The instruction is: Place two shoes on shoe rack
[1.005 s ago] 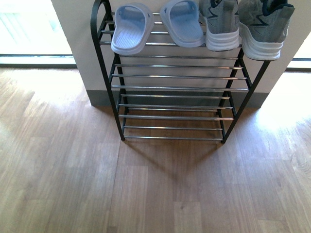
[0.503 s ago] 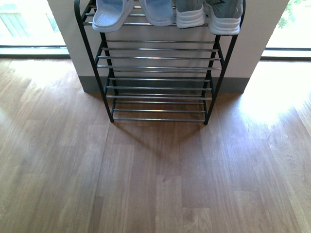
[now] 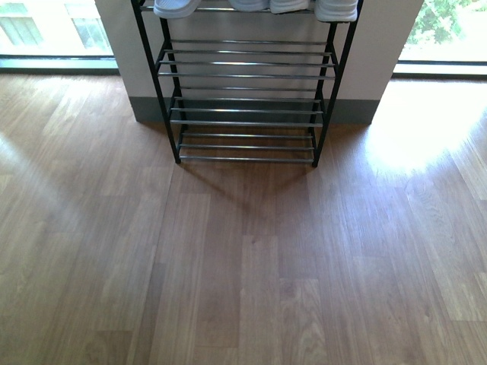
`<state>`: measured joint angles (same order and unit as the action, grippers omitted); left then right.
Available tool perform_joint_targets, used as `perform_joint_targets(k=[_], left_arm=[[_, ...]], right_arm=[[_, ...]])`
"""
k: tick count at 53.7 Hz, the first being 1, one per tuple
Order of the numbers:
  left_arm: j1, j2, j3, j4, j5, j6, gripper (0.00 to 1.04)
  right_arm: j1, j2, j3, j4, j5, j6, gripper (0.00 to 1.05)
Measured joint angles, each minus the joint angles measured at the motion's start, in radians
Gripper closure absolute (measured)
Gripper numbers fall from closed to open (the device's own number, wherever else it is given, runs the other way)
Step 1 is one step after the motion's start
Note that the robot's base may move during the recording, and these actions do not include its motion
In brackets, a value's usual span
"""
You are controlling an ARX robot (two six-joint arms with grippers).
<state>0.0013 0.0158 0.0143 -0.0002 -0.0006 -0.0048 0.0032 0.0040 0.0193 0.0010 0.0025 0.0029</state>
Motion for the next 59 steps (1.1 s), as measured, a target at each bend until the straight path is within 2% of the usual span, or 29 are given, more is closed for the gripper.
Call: perform_joint_targets(k=[59], left_arm=[[0.0,0.0,0.0,0.0,-0.003,0.0,0.09]], right_arm=[[0.0,-0.001,0.0,-0.001,-0.005,0.0,0.09]])
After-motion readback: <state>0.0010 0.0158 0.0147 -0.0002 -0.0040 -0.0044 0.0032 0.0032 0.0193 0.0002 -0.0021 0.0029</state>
